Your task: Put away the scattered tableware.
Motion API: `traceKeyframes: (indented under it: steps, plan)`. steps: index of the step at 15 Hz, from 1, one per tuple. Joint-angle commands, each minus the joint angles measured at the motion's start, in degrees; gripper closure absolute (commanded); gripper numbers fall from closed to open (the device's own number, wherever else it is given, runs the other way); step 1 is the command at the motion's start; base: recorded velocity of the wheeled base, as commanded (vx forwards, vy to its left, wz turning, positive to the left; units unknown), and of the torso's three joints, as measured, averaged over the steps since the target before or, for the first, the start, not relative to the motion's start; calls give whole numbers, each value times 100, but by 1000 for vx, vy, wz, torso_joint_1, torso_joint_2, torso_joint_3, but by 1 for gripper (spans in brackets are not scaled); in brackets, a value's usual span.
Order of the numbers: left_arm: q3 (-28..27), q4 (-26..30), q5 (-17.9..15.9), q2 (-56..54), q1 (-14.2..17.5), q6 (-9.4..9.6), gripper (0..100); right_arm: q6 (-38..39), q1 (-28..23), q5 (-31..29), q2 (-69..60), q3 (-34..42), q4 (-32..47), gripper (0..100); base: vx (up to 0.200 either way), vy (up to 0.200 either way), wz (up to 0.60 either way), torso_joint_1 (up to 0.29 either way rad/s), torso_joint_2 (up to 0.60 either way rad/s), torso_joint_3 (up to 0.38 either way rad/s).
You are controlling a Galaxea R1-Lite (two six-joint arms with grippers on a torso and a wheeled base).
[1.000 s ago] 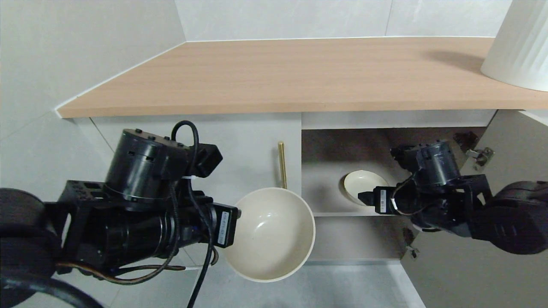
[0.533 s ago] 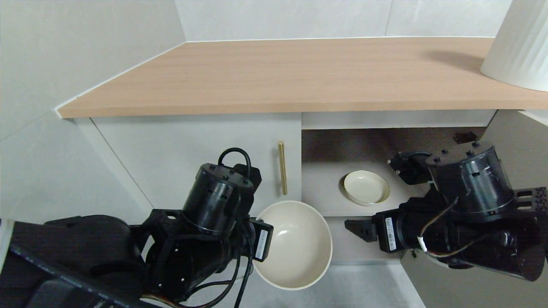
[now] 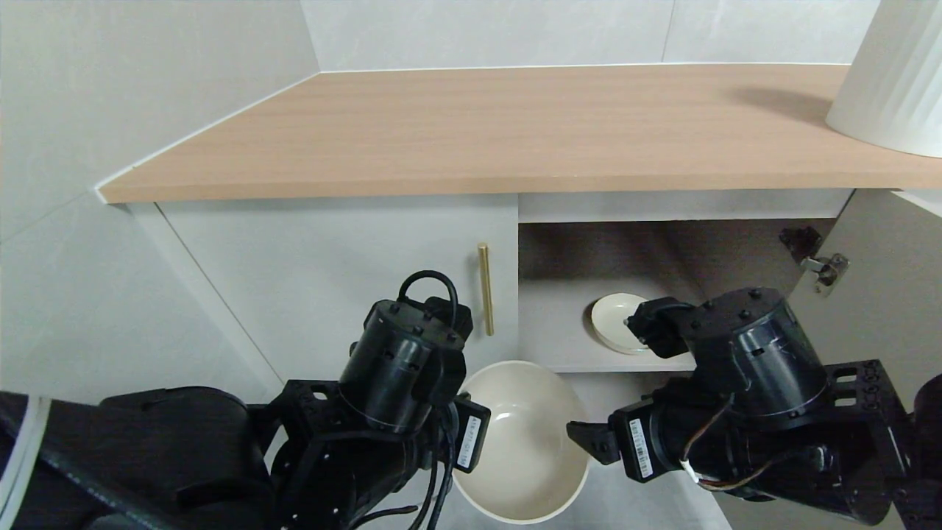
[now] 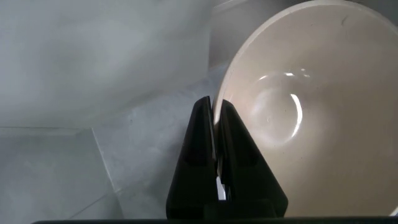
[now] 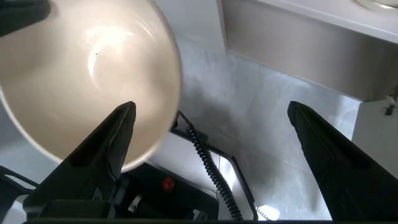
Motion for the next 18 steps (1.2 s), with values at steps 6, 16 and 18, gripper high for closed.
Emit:
traceKeyframes:
  steps: [6,16,18]
  plan:
    - [58,-183,4,-43,-149,-6,100,3,19,-19,257,6,-131,0,0,0,0,0,0,0]
    - [67,-183,48,-104,-220,-6,100,12,27,-19,284,15,-210,100,0,0,0,0,0,0]
    - [41,-183,74,-130,-220,-147,0,12,27,-19,284,15,-210,100,0,0,0,0,0,0]
